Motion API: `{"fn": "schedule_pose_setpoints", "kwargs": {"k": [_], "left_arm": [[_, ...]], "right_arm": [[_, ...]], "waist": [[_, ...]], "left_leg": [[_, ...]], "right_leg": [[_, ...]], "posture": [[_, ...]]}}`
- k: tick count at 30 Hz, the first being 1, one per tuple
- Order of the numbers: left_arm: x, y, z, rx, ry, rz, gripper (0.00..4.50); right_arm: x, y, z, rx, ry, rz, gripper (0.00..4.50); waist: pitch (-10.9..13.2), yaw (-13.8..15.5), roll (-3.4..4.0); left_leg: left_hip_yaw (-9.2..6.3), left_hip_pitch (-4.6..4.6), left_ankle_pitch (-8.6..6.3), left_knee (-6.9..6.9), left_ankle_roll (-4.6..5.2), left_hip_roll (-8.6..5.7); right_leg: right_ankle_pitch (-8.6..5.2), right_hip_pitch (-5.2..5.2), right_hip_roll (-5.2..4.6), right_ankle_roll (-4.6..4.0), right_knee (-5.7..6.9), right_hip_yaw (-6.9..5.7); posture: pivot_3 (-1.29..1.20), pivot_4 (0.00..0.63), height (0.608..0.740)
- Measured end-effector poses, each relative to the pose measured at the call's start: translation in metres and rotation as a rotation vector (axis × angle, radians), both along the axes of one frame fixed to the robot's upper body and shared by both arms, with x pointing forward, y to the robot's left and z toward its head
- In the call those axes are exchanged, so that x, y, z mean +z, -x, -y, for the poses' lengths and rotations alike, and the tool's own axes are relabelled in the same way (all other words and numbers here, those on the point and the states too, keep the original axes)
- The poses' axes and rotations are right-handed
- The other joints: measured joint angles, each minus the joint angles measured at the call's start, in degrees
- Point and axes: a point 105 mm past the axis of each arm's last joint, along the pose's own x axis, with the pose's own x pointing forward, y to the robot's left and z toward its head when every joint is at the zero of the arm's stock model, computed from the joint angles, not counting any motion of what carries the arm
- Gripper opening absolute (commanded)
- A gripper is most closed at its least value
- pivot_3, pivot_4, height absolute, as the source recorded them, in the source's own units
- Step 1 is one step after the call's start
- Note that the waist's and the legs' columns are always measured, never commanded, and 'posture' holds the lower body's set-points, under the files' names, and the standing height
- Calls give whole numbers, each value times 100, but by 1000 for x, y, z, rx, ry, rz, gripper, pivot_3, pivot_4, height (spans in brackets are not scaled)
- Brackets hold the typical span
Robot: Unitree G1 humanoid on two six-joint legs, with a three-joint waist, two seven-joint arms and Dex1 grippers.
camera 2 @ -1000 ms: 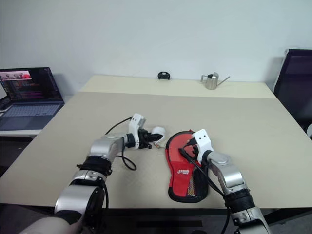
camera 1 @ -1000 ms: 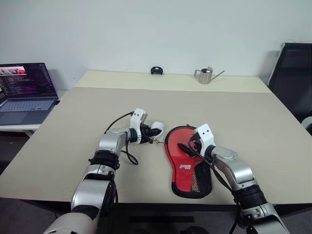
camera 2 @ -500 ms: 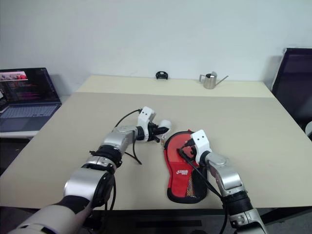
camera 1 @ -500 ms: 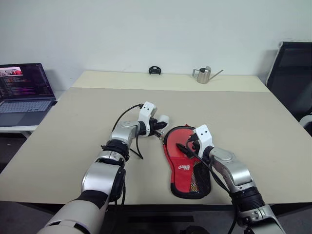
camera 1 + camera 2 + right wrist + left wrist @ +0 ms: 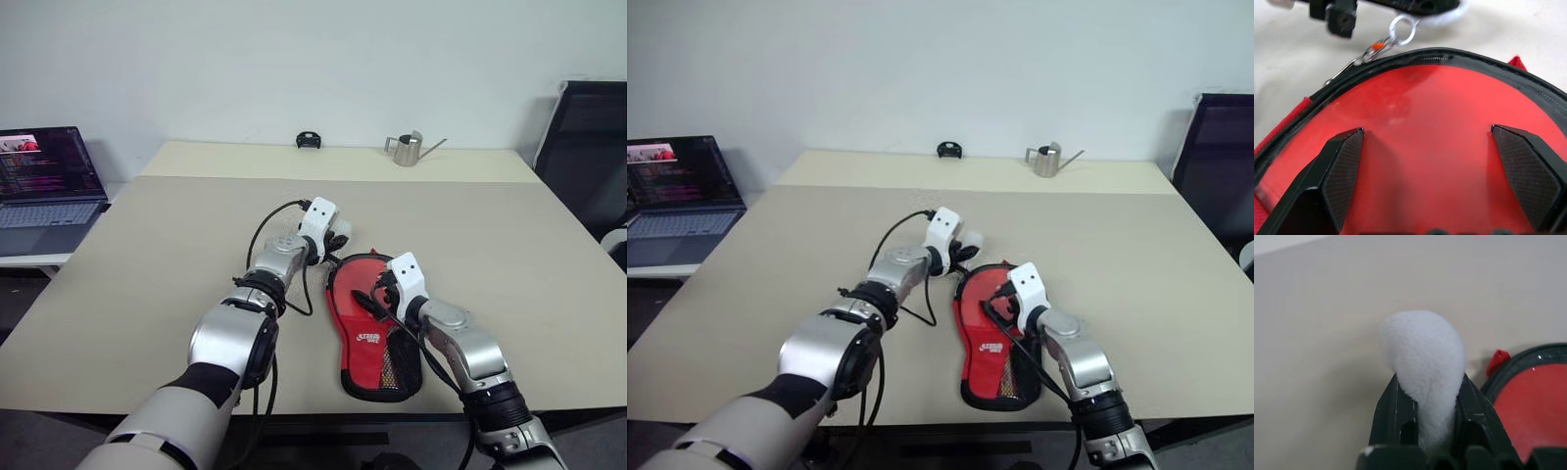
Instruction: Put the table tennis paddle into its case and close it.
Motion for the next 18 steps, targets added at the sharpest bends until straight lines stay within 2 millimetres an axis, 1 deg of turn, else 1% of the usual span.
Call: {"fn": "schedule_pose_setpoints", "kwargs": {"k": [5,12,18], "left_arm": [[7,-5,3,51,-59,67,396],[9,-8,7,94,-117,109,396],[9,-5,28,77,-144,141,396]], "right_arm": [[0,6,-2,6,1,-3,4500],[0,13,-6,11,10,-10,4500],[0,20,-8,6,2,-20,4500]], "waist": [[0,2,-1],[-1,1,-1],[-1,8,-1]], "left_leg": [[0,0,0,0,-1,0],[0,1,0,0,-2,0],[0,0,-1,0,-4,-1]], "right_leg": [[-1,0,0,1,-1,0],[-1,0,0,3,-1,-1],[-2,1,-1,4,-3,-1]], "posture": [[0,150,740],[0,150,740],[0,150,740]]}}
